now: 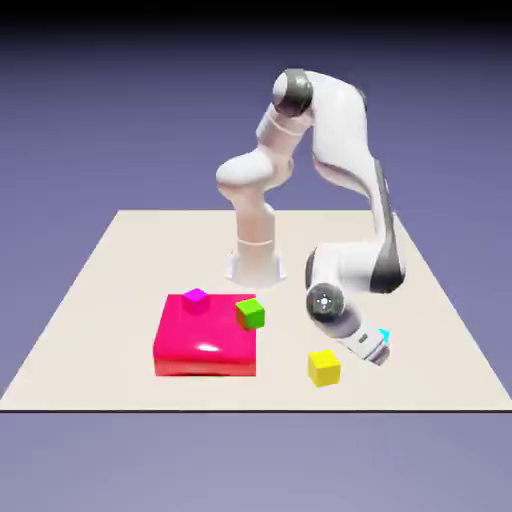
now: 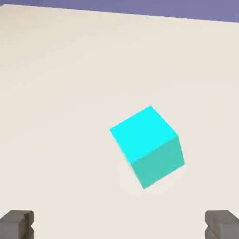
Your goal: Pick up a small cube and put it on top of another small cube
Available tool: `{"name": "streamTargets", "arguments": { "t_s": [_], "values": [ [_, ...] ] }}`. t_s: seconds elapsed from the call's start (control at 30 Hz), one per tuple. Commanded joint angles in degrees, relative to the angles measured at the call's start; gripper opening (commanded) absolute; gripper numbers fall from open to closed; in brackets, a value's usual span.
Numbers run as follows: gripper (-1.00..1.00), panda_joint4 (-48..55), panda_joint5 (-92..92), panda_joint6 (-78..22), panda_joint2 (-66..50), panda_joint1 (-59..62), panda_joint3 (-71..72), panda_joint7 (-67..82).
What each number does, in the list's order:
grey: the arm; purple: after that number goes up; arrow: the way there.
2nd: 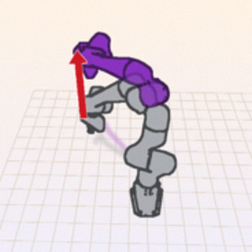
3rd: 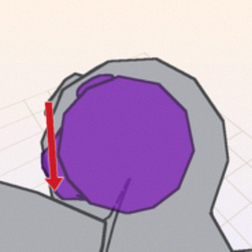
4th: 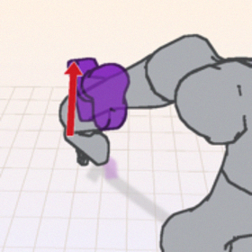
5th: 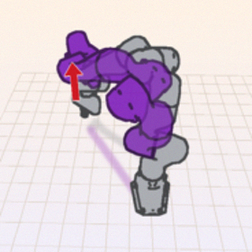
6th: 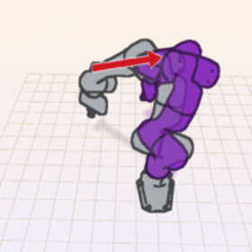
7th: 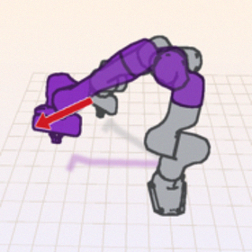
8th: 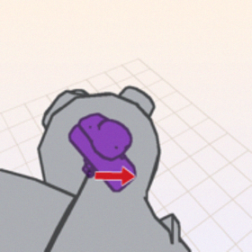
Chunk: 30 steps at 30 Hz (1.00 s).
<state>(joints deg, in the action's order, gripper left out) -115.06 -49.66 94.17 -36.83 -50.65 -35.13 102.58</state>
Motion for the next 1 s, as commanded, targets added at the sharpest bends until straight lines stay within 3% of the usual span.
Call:
{"name": "streamTargets", "arguments": {
  "t_s": [0.0, 0.27, 0.43, 0.47, 0.6, 0.97],
  "values": [
    [0.00, 0.8, -0.9, -1.4, -1.2, -0.9, -0.6, 2.5],
    [0.00, 7.1, -7.7, -12.3, -10.7, -7.7, -5.4, 22.4],
    [0.00, 3.4, -12.3, -7.4, -13.6, -10.6, -2.5, 25.5],
    [-1.00, 3.4, -12.3, -7.4, -13.6, -10.6, -2.5, 25.5],
    [-1.00, 6.2, -7.4, -11.5, -9.4, -7.5, -6.2, 22.2],
    [-1.00, -8.9, 0.3, 5.2, 13.4, -1.6, -14.0, 8.2]
  ]
}}
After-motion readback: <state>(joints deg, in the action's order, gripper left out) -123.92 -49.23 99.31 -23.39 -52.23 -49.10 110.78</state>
